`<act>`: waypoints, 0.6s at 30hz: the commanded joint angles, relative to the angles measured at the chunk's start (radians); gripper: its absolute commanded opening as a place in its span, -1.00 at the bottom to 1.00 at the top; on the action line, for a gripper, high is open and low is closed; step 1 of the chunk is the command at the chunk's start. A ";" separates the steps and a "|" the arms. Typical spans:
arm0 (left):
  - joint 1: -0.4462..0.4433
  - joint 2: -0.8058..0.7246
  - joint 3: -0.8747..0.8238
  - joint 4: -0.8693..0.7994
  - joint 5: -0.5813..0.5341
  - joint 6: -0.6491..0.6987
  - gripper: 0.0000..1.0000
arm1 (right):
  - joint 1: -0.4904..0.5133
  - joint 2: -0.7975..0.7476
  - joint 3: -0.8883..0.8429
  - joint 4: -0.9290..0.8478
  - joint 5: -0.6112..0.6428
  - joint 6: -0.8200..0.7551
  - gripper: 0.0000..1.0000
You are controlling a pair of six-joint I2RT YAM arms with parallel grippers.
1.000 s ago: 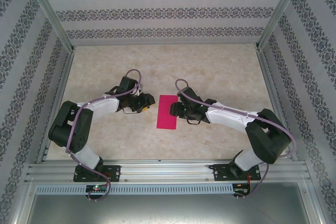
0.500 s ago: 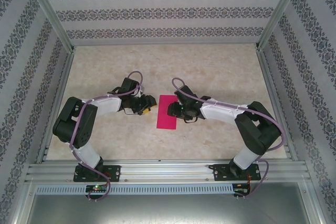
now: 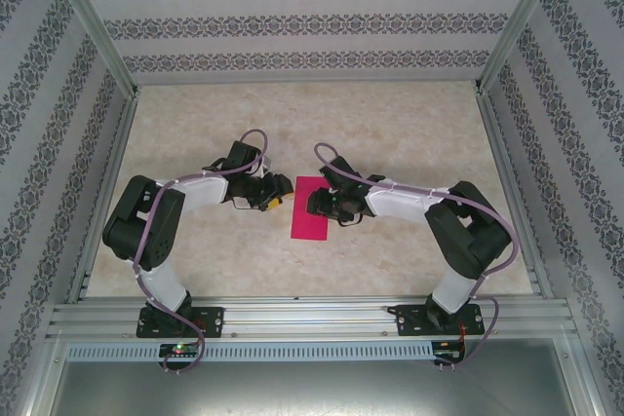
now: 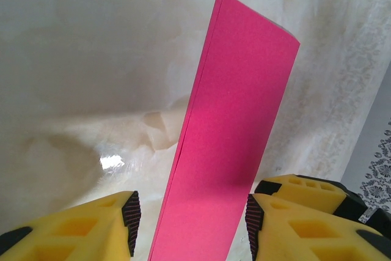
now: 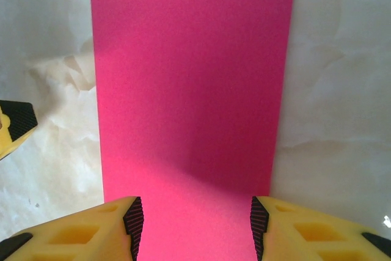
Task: Fold a paper plane with a square sheet of paper (pick it up from the middle)
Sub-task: Fold the triangle a second time at the center of the table.
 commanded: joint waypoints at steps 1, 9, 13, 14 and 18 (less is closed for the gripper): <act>-0.012 0.013 0.032 -0.035 0.021 0.015 0.03 | -0.010 0.014 0.015 0.005 -0.011 -0.010 0.05; -0.024 0.029 0.046 -0.044 0.028 0.020 0.03 | -0.018 0.039 -0.001 -0.003 -0.007 -0.009 0.04; -0.028 0.035 0.051 -0.048 0.029 0.022 0.03 | -0.020 0.046 -0.016 -0.015 0.005 -0.003 0.02; -0.029 0.036 0.053 -0.052 0.028 0.024 0.02 | -0.021 0.049 -0.019 -0.021 0.008 -0.003 0.02; -0.033 0.042 0.063 -0.064 0.026 0.030 0.02 | -0.021 0.056 -0.038 -0.009 0.004 0.003 0.00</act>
